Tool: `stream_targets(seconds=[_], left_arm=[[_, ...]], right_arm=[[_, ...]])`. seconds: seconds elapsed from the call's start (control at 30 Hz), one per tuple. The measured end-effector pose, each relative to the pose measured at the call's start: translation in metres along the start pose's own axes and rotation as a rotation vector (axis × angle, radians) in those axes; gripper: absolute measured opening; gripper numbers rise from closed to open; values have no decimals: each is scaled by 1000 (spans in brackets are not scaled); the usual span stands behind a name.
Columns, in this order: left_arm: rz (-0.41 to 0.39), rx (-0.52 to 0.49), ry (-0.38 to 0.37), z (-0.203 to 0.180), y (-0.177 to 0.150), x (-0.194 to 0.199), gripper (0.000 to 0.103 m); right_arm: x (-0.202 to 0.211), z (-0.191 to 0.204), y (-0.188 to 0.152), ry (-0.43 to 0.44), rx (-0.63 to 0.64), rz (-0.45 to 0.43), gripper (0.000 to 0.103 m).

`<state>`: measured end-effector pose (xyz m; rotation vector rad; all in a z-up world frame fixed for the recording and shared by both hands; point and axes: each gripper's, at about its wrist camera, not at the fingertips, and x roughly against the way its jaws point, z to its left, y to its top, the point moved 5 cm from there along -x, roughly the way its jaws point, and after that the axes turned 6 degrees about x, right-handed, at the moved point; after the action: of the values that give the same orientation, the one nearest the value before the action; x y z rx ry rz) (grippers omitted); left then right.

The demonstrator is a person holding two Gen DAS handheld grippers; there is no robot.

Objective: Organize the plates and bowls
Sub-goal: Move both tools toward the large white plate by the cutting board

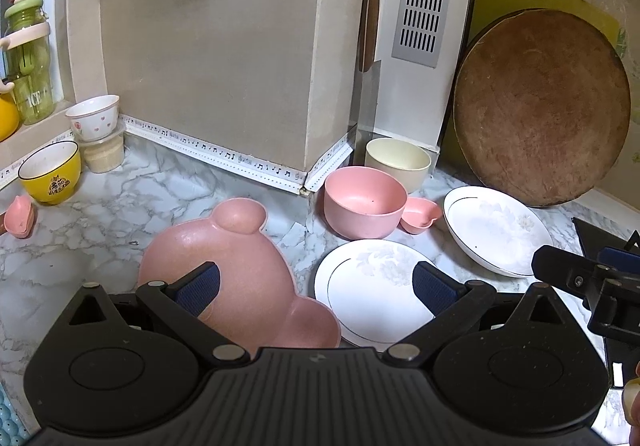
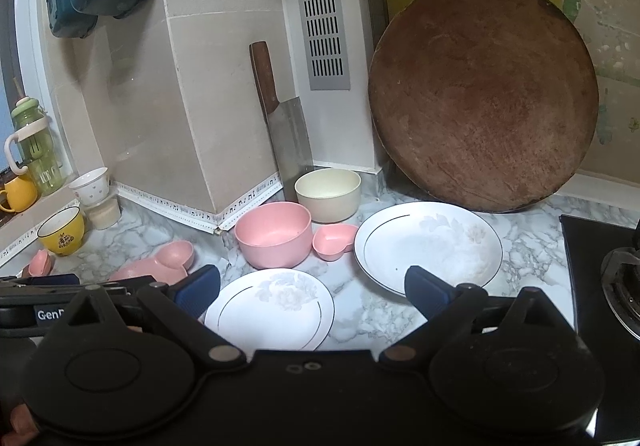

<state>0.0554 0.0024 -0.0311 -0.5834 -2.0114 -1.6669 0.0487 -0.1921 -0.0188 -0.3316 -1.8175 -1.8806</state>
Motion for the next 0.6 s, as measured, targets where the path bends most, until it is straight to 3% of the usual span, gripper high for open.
stream_targets(seconds=[0.37, 0.6], left_arm=[[12, -3, -4, -4, 1, -8, 103], [22, 1, -33, -20, 5, -25, 103]], right_arm=[[-5, -5, -1, -1, -4, 14, 100], [-12, -22, 1, -48, 16, 13, 101]])
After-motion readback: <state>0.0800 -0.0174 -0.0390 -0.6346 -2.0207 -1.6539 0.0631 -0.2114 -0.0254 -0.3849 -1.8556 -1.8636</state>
